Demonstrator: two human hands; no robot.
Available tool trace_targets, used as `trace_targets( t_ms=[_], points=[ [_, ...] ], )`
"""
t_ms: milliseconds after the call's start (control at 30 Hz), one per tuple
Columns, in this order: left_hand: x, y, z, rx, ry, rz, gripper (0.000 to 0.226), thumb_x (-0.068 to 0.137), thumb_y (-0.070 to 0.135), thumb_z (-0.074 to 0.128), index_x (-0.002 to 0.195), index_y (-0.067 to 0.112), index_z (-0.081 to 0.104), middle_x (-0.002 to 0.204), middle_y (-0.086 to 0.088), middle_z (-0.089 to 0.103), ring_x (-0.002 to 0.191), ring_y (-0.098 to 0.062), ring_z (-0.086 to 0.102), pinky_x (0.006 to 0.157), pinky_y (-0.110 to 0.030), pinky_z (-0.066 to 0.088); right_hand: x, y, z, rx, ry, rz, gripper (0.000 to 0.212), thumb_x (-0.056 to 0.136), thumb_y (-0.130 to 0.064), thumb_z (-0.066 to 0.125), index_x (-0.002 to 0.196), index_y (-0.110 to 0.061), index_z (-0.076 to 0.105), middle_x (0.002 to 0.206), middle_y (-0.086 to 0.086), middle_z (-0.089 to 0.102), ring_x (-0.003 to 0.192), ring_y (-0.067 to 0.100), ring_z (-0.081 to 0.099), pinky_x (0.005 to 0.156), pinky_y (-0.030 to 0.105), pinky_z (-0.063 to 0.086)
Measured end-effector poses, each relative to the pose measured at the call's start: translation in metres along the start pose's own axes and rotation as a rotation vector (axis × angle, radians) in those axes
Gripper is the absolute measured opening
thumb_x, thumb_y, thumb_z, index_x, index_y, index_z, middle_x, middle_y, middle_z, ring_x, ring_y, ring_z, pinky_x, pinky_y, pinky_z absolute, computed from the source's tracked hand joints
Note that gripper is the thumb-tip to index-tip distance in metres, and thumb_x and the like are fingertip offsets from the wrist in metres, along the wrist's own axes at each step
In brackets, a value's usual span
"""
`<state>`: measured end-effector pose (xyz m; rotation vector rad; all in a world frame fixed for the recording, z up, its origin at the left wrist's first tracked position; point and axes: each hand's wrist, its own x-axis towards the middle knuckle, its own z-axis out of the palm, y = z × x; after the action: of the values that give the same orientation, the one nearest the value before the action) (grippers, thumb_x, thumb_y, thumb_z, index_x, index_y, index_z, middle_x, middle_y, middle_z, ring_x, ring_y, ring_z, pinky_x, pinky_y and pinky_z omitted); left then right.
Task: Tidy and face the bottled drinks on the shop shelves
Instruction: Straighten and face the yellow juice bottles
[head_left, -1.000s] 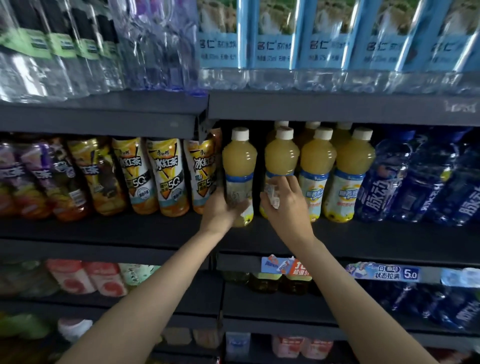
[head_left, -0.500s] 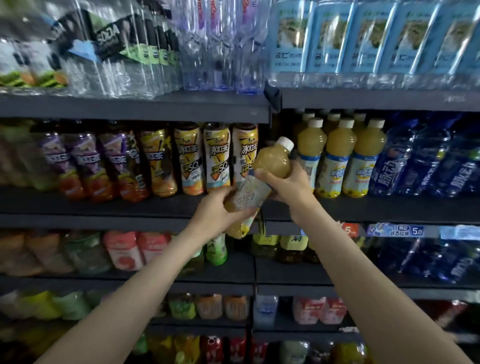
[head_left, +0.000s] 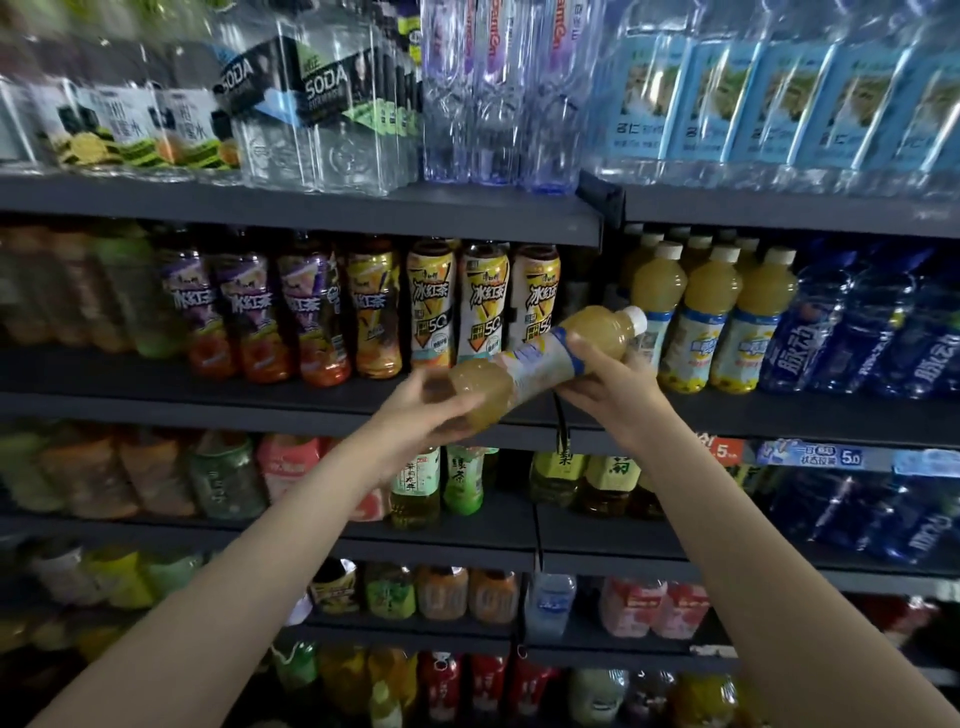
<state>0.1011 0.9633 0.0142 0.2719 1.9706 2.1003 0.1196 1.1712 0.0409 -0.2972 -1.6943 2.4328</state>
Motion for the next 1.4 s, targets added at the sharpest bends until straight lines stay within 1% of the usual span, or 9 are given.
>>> trace_targets(
  t_ms=[100,200,333,567,767,867,967,1267,1400],
  points=[
    [0.002,-0.003,-0.013,0.416,0.08,0.318,0.06,0.068,0.009,0.081,0.115,0.025,0.046,0.116,0.01,0.053,0.109,-0.004,0.051,0.093,-0.02,0.042,-0.004,0.001,-0.003,0.105,-0.005,0.151,0.051,0.081,-0.027,0.073,0.12,-0.011,0.044,0.113,0.018,0.06,0.091,0.028,0.067,0.066,0.038,0.06],
    [0.003,-0.011,-0.016,0.521,0.042,0.431,0.068,0.065,0.005,0.082,0.115,0.026,0.041,0.116,0.012,0.05,0.11,-0.004,0.05,0.094,-0.018,0.04,-0.003,0.012,-0.004,0.17,0.069,0.206,0.058,0.078,-0.026,0.076,0.122,-0.007,0.043,0.113,0.021,0.059,0.087,0.031,0.068,0.063,0.041,0.059],
    [0.007,-0.016,-0.021,0.462,0.003,0.262,0.055,0.073,0.009,0.077,0.117,0.021,0.046,0.118,0.008,0.052,0.11,-0.008,0.053,0.093,-0.019,0.044,0.0,0.015,0.001,-0.031,0.031,0.02,0.028,0.08,-0.019,0.073,0.1,-0.013,0.054,0.108,0.016,0.064,0.09,0.027,0.067,0.069,0.038,0.059],
    [0.002,-0.019,-0.024,0.4,-0.208,0.06,0.044,0.075,0.007,0.074,0.11,0.024,0.055,0.111,0.007,0.063,0.104,-0.008,0.06,0.086,-0.017,0.048,0.001,0.004,0.039,-0.821,-0.275,-0.354,0.064,0.063,-0.037,0.084,0.116,-0.016,0.054,0.105,0.001,0.062,0.099,0.017,0.062,0.078,0.039,0.058],
    [-0.031,-0.038,-0.046,0.354,-0.018,-0.041,0.038,0.071,0.033,0.077,0.106,0.028,0.062,0.108,0.004,0.069,0.102,-0.012,0.064,0.087,-0.033,0.052,0.003,0.037,0.102,-1.165,-0.397,-0.349,0.066,0.068,-0.064,0.071,0.108,-0.015,0.051,0.09,-0.003,0.059,0.079,0.02,0.066,0.071,0.042,0.058],
    [-0.061,-0.046,-0.083,0.312,0.07,-0.119,0.026,0.082,0.019,0.07,0.107,0.022,0.062,0.101,0.006,0.07,0.093,-0.007,0.066,0.078,-0.023,0.053,0.015,0.065,0.14,-1.153,-0.523,-0.327,0.063,0.074,-0.068,0.06,0.105,-0.013,0.057,0.1,0.007,0.064,0.083,0.024,0.066,0.074,0.044,0.057],
    [-0.094,-0.053,-0.13,0.361,0.188,-0.183,0.029,0.08,0.021,0.071,0.108,0.021,0.063,0.107,0.002,0.068,0.099,-0.015,0.064,0.087,-0.031,0.052,0.017,0.092,0.188,-1.115,-0.624,-0.301,0.061,0.078,-0.064,0.06,0.099,-0.007,0.061,0.093,0.008,0.064,0.08,0.026,0.066,0.072,0.045,0.057],
    [-0.204,-0.083,-0.313,0.319,0.284,-0.302,0.035,0.062,0.035,0.083,0.092,0.028,0.067,0.094,0.013,0.072,0.094,-0.009,0.067,0.086,-0.031,0.052,-0.039,0.2,0.381,-1.146,-1.039,-0.26,0.047,0.083,-0.05,0.065,0.058,-0.013,0.049,0.051,-0.003,0.05,0.041,0.01,0.051,0.036,0.015,0.034],
    [-0.252,-0.094,-0.421,0.314,0.4,-0.278,0.044,0.063,0.037,0.083,0.101,0.032,0.062,0.104,0.013,0.068,0.101,-0.011,0.063,0.092,-0.032,0.05,-0.085,0.25,0.495,-1.222,-1.137,-0.438,0.046,0.084,-0.053,0.061,0.065,-0.012,0.05,0.056,0.007,0.064,0.044,0.008,0.061,0.048,0.028,0.045]
  ],
)
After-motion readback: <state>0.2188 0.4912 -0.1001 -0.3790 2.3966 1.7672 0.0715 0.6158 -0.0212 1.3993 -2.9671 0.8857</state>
